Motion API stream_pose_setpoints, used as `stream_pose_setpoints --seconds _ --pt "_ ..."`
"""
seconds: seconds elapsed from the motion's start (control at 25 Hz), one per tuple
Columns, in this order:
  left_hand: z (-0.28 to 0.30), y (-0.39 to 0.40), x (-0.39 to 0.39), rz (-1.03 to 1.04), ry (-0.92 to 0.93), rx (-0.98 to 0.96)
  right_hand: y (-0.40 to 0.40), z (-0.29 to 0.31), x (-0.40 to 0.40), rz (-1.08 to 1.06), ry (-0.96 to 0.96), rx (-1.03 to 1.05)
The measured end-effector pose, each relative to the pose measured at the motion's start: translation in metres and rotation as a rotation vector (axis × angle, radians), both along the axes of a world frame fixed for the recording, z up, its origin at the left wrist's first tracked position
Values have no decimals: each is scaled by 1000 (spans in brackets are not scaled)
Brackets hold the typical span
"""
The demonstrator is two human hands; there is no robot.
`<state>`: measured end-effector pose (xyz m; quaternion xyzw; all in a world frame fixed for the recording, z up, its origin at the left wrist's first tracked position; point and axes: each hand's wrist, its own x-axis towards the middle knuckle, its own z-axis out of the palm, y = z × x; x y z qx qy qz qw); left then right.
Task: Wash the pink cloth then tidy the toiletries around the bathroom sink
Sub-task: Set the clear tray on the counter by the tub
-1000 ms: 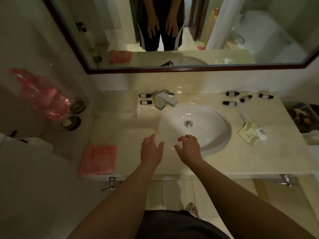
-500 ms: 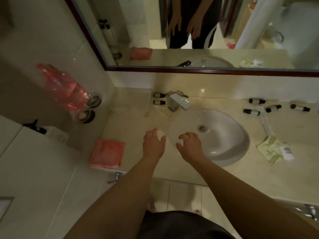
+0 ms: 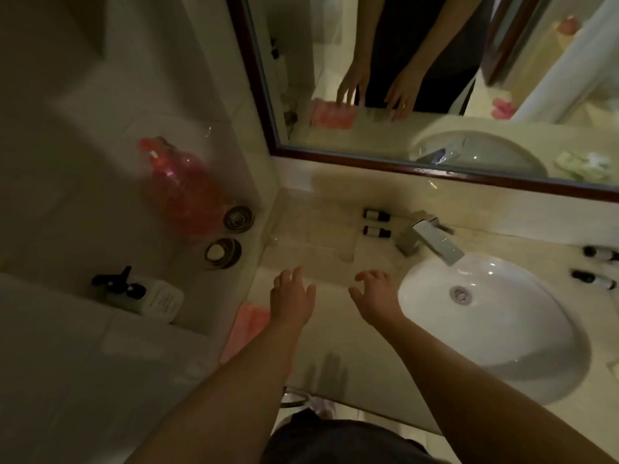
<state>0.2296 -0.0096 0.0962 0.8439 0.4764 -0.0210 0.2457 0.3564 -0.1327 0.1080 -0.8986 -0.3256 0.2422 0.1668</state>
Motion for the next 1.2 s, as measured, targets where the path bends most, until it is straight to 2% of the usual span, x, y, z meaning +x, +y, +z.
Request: stream_pose_setpoints --seconds 0.24,0.44,0.64,0.8,1.0,1.2 --pt "-36 55 -1 -32 67 -48 41 -36 -8 -117 201 31" --pt "-70 85 18 75 -79 -216 78 -67 -1 -382 429 99" --pt "-99 108 38 327 -243 -374 114 -100 12 -637 661 197" --pt "-120 135 58 500 -351 -485 132 -115 24 -884 865 382" --pt "-145 157 60 601 -382 -487 145 -124 34 -948 950 437" --pt "-141 167 71 634 -470 -649 146 -126 38 -958 1085 506"
